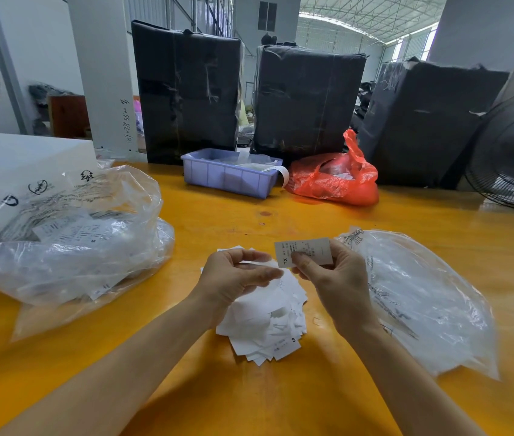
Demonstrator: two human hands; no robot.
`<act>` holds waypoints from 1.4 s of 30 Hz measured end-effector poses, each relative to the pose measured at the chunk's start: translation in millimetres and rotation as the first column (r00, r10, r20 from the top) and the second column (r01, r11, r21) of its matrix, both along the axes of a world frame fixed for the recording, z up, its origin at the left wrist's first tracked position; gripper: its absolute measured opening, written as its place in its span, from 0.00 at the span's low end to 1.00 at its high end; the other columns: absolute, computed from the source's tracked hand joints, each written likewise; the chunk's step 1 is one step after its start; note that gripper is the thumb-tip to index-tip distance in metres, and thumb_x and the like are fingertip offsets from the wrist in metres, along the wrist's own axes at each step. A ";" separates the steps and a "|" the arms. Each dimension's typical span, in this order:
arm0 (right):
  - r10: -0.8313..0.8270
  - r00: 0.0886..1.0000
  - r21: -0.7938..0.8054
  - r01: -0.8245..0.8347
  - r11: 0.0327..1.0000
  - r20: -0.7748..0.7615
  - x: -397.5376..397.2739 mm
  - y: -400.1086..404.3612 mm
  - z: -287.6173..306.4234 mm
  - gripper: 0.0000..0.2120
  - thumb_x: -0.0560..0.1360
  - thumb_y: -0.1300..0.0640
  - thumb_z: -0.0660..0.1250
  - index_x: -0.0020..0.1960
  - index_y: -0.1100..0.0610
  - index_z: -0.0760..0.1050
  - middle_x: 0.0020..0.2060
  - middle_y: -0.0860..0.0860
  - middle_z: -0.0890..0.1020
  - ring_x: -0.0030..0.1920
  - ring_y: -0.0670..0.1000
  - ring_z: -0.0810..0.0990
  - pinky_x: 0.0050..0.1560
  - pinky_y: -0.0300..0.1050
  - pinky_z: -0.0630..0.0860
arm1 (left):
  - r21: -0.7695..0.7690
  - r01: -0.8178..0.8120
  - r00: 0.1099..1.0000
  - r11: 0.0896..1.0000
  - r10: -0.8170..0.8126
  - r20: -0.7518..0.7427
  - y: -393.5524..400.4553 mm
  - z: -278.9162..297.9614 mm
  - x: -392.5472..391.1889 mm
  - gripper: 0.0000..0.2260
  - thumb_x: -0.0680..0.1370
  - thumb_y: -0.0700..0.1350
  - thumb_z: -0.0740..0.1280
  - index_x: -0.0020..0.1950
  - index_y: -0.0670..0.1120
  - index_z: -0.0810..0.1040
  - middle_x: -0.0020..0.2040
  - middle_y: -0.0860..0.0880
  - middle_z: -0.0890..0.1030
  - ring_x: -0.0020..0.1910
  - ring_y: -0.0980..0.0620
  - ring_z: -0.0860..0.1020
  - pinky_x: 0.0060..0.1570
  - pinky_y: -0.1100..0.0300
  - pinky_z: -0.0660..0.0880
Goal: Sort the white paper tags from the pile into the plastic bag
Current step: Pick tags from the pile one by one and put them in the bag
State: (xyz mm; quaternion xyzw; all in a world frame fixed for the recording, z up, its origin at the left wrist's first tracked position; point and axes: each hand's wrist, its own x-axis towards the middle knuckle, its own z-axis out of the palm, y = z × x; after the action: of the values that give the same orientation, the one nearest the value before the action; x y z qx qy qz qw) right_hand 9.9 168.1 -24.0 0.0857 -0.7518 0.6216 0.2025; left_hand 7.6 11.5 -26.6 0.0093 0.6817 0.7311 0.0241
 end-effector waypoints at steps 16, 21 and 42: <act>0.063 0.995 0.011 -0.064 0.998 0.074 -0.5 -1.1 -4.2 0.05 0.71 0.64 0.72 0.47 0.61 0.79 0.37 0.55 0.84 0.39 0.53 0.83 0.40 0.44 0.80 | 0.010 -0.046 0.998 0.999 0.047 -0.043 -1.5 -4.0 -3.6 0.10 0.67 0.36 0.76 0.44 0.44 0.79 0.31 0.51 0.83 0.28 0.59 0.78 0.32 0.67 0.72; 0.196 0.972 0.028 -0.201 0.979 0.132 2.3 -0.9 -3.2 0.04 0.72 0.64 0.71 0.44 0.57 0.79 0.37 0.56 0.83 0.35 0.49 0.81 0.34 0.37 0.77 | 0.011 -0.063 0.996 0.998 0.064 -0.065 -1.9 -3.9 -4.2 0.11 0.65 0.38 0.76 0.45 0.45 0.80 0.35 0.49 0.84 0.30 0.58 0.79 0.35 0.64 0.73; 0.090 0.995 0.063 -0.093 0.994 0.043 1.8 -4.9 -5.8 0.11 0.77 0.64 0.65 0.59 0.60 0.78 0.33 0.50 0.83 0.33 0.46 0.82 0.37 0.41 0.81 | 0.151 -0.156 0.979 0.976 0.173 -0.106 8.3 -13.1 -4.3 0.15 0.64 0.36 0.77 0.47 0.44 0.78 0.41 0.45 0.85 0.38 0.51 0.84 0.34 0.64 0.78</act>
State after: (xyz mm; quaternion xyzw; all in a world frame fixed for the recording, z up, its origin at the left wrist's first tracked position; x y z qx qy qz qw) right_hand 11.7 163.2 -29.7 0.1142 -0.7706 0.6073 0.1559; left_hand 3.4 19.8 -39.7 -0.0020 0.6265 0.7755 -0.0778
